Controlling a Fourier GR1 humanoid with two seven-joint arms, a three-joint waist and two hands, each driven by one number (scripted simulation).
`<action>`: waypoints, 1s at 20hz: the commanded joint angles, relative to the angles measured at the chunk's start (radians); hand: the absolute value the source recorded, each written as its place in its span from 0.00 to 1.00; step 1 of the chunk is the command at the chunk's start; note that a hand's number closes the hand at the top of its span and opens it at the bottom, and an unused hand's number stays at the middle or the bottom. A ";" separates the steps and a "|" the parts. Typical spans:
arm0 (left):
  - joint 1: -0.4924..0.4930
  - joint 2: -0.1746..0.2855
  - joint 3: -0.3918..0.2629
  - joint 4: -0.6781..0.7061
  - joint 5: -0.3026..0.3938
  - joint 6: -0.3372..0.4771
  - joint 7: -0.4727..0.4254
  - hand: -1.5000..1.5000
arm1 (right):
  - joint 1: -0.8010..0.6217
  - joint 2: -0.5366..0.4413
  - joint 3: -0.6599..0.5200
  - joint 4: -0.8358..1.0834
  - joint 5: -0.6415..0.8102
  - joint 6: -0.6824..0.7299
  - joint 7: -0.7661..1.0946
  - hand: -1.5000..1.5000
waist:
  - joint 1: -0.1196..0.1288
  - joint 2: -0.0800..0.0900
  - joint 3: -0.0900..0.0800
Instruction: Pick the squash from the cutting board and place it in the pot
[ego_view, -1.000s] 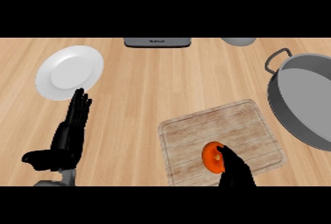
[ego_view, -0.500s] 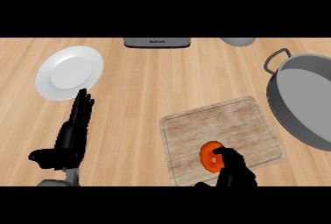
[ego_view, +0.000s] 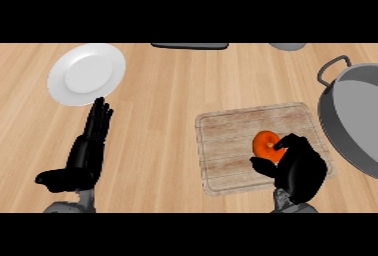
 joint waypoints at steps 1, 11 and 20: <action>-0.011 -0.005 -0.019 -0.018 -0.006 -0.007 -0.002 0.50 | -0.166 -0.014 -0.219 0.103 -0.052 0.101 0.103 1.00 | 0.037 0.018 0.002; -0.048 -0.016 -0.057 0.011 -0.014 -0.037 0.008 0.50 | -0.669 -0.264 -0.488 0.470 0.104 0.210 0.136 1.00 | 0.101 0.014 -0.002; -0.066 -0.020 -0.044 0.027 -0.021 -0.022 0.017 0.50 | -0.932 -0.366 -0.618 0.788 0.277 0.219 0.244 1.00 | 0.089 0.008 0.001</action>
